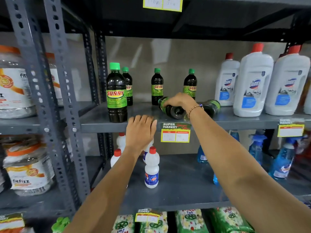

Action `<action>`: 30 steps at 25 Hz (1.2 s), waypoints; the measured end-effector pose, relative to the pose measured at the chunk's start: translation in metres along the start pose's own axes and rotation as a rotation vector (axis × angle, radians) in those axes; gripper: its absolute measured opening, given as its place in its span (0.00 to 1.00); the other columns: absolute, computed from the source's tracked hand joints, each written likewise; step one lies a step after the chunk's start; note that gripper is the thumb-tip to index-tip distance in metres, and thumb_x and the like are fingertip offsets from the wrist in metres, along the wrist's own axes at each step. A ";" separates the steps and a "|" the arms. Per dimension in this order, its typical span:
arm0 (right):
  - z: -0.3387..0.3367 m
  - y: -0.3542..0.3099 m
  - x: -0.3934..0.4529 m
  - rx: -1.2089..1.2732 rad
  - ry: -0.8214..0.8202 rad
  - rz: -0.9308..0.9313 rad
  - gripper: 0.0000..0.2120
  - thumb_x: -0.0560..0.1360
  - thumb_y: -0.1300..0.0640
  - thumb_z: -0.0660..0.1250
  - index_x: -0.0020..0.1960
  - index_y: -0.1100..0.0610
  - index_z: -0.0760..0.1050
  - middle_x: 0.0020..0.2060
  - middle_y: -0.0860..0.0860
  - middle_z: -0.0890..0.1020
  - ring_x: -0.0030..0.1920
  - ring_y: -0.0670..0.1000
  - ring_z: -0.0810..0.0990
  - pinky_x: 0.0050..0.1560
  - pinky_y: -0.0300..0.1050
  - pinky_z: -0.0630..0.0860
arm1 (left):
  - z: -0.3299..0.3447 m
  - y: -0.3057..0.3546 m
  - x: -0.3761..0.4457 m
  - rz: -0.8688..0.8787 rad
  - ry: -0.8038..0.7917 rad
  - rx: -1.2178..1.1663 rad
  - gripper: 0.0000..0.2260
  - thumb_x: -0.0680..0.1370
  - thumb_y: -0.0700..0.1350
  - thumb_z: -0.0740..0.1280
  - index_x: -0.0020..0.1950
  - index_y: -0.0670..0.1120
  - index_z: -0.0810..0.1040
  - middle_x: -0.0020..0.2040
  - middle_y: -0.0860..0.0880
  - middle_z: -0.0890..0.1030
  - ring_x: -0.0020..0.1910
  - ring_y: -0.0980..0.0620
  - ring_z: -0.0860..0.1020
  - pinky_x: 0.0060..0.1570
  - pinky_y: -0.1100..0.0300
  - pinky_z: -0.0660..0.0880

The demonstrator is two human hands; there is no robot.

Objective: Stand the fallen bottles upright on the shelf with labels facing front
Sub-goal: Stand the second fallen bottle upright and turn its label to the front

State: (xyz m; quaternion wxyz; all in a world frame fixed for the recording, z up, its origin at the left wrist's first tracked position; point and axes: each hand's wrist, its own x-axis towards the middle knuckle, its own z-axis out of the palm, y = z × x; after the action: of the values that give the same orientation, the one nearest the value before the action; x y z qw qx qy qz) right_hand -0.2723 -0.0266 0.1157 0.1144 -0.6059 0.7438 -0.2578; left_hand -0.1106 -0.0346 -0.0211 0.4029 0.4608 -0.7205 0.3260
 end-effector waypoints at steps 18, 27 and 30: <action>0.066 0.000 -0.014 0.664 0.207 -0.220 0.31 0.69 0.50 0.74 0.62 0.60 0.59 0.51 0.52 0.75 0.51 0.52 0.76 0.48 0.45 0.72 | 0.010 -0.004 -0.015 -0.040 0.038 0.022 0.16 0.82 0.51 0.53 0.55 0.44 0.76 0.51 0.46 0.80 0.49 0.45 0.76 0.55 0.50 0.67; 0.052 0.033 -0.004 0.956 -0.033 -0.270 0.47 0.69 0.53 0.76 0.75 0.54 0.48 0.63 0.48 0.70 0.61 0.49 0.71 0.61 0.43 0.67 | 0.008 -0.002 -0.015 -0.062 0.042 -0.015 0.16 0.82 0.51 0.52 0.55 0.44 0.76 0.52 0.46 0.80 0.50 0.45 0.76 0.56 0.51 0.66; 0.052 0.032 -0.004 0.871 -0.044 -0.281 0.43 0.68 0.55 0.76 0.73 0.57 0.53 0.61 0.49 0.74 0.61 0.50 0.74 0.59 0.42 0.69 | 0.008 -0.003 -0.015 -0.063 0.034 -0.026 0.16 0.81 0.50 0.53 0.55 0.44 0.77 0.52 0.47 0.80 0.50 0.46 0.76 0.57 0.52 0.64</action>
State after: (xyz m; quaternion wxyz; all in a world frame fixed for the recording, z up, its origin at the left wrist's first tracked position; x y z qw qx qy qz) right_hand -0.2725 -0.0309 0.0546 0.3383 -0.6017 0.4741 -0.5466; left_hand -0.1067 -0.0362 -0.0381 0.4310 0.4722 -0.7029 0.3117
